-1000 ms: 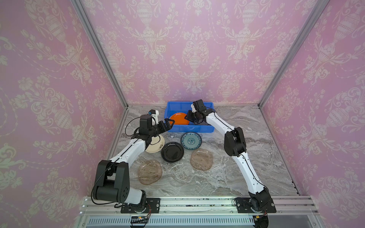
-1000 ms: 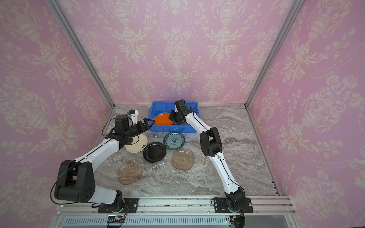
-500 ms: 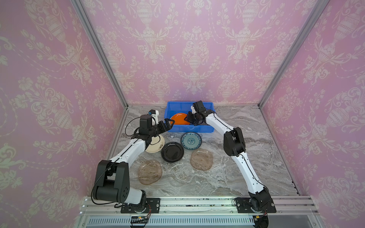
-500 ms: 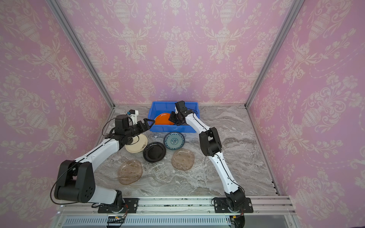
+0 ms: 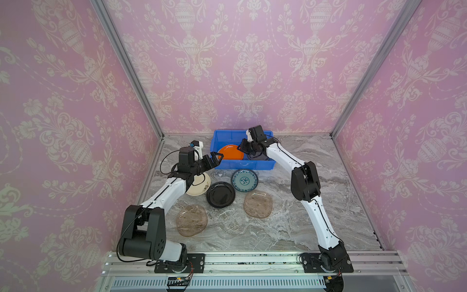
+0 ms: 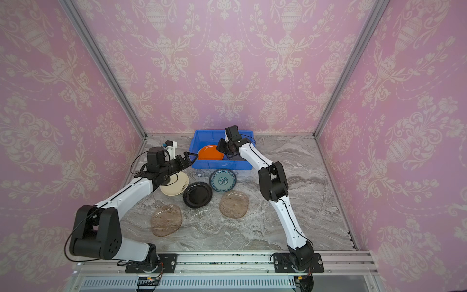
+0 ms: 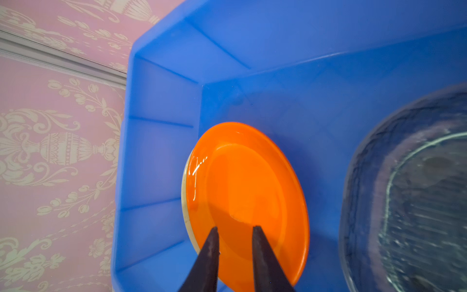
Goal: Place the plates into the plastic bin on the countertop
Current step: Place the plate in the plastic bin.
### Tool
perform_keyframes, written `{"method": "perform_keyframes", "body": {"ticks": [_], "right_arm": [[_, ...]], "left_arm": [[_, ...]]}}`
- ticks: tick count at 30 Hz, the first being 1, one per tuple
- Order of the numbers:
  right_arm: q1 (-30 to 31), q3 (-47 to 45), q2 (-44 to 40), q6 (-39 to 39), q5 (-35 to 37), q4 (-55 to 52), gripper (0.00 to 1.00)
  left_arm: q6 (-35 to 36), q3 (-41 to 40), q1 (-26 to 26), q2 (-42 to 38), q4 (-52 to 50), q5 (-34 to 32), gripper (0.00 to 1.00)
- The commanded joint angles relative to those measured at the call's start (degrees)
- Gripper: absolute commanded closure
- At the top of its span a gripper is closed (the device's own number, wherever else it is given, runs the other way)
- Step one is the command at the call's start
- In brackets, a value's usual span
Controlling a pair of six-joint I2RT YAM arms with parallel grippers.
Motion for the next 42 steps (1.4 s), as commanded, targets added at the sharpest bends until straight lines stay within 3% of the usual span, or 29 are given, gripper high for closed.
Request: {"method": "perform_keyframes", "body": {"ticks": [1, 4, 20, 32, 36, 38, 42], "right_arm": [[0.16, -0.82, -3.05, -3.1, 4.2, -1.2, 0.75], [0.08, -0.61, -2.5, -4.12, 6.91, -2.71, 0.75], [-0.13, 10.09, 9.09, -5.1, 6.27, -9.74, 0.77], [-0.07, 10.72, 11.66, -3.11, -2.47, -4.75, 0.77], [-0.01, 16.88, 14.95, -2.68, -5.9, -7.73, 0.77], [0.19, 15.85, 14.39, -2.2, -6.8, -6.16, 0.78], [0.01, 4.67, 7.77, 0.72, -7.56, 4.9, 0.78]], "left_arm": [[0.8, -0.88, 0.51, 0.3, 0.71, -0.77, 0.01], [0.54, -0.93, 0.51, 0.81, 1.13, -0.46, 0.01], [1.37, -0.71, 0.54, 1.22, -0.06, -1.14, 0.01], [1.21, -0.62, 0.57, 2.09, -0.22, -1.47, 0.01], [1.44, -0.55, 0.56, 2.28, -0.41, -1.42, 0.01], [1.58, -0.53, 0.51, 2.03, -0.63, -1.66, 0.01], [2.0, -0.29, 0.52, 1.93, -1.02, -1.85, 0.01]]}}
